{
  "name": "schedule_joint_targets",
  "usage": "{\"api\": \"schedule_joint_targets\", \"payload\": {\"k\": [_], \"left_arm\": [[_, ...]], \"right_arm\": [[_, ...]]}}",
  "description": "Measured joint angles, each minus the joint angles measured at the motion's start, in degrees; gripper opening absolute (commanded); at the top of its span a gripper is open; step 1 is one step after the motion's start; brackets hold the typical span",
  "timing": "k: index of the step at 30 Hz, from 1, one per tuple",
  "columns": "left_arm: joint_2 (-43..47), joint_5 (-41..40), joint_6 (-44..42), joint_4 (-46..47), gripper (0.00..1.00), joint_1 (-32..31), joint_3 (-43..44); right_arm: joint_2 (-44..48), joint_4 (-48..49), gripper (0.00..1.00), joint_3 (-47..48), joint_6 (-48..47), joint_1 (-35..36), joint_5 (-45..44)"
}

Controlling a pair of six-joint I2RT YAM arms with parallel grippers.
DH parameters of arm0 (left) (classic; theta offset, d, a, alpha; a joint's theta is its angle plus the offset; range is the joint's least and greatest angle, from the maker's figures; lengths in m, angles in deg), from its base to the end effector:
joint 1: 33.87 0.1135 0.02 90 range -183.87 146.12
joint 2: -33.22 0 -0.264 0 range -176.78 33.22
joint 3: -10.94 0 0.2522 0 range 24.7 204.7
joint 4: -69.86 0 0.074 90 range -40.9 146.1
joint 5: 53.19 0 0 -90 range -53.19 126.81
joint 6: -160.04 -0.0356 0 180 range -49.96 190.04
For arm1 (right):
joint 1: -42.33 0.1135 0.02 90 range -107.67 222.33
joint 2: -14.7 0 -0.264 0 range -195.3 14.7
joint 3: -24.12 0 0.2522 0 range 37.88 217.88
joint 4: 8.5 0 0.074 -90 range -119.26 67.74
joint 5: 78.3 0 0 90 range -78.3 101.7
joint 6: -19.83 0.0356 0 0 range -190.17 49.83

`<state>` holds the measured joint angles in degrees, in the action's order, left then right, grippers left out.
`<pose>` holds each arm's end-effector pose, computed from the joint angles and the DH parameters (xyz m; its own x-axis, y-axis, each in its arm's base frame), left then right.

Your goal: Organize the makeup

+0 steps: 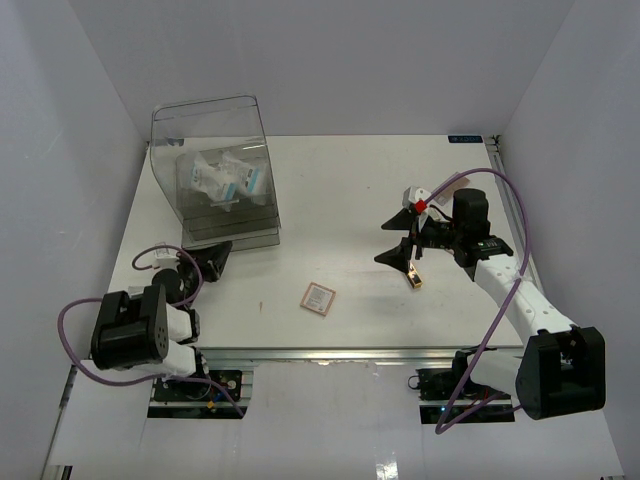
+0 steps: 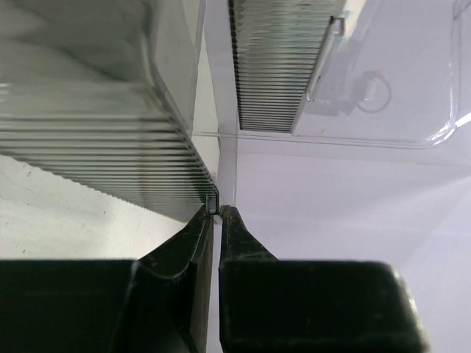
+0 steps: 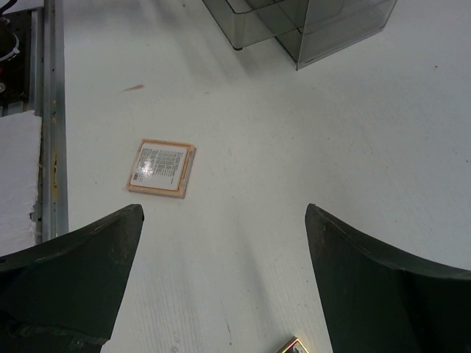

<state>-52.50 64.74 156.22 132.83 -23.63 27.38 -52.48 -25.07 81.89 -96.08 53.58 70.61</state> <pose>0.1942 0.0181 0.1293 -0.3076 -0.9514 -0.0149 -0.0879 0.0439 -0.9952 0.2387 0.0786 0.2751 -0.0125 -0.2325 -0.9725 -0.9575 0.2831 -0.0554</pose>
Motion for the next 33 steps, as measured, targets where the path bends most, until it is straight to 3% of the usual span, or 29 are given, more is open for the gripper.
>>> {"api": "schedule_joint_targets", "payload": {"k": [5,9,33], "left_arm": [[10.8,-0.5,-3.7,-7.4,0.43,0.1,-0.7],[16.5,-0.7,-7.4,-13.0,0.57,0.1,-0.7],[16.2,1.7,-14.2,-24.1,0.70,0.1,1.3]], "right_arm": [[0.0,0.0,0.97,0.0,0.0,0.0,0.0],[0.0,0.0,0.97,0.0,0.0,0.0,0.0],[-0.1,-0.1,0.98,-0.7,0.0,-0.7,-0.3]]}}
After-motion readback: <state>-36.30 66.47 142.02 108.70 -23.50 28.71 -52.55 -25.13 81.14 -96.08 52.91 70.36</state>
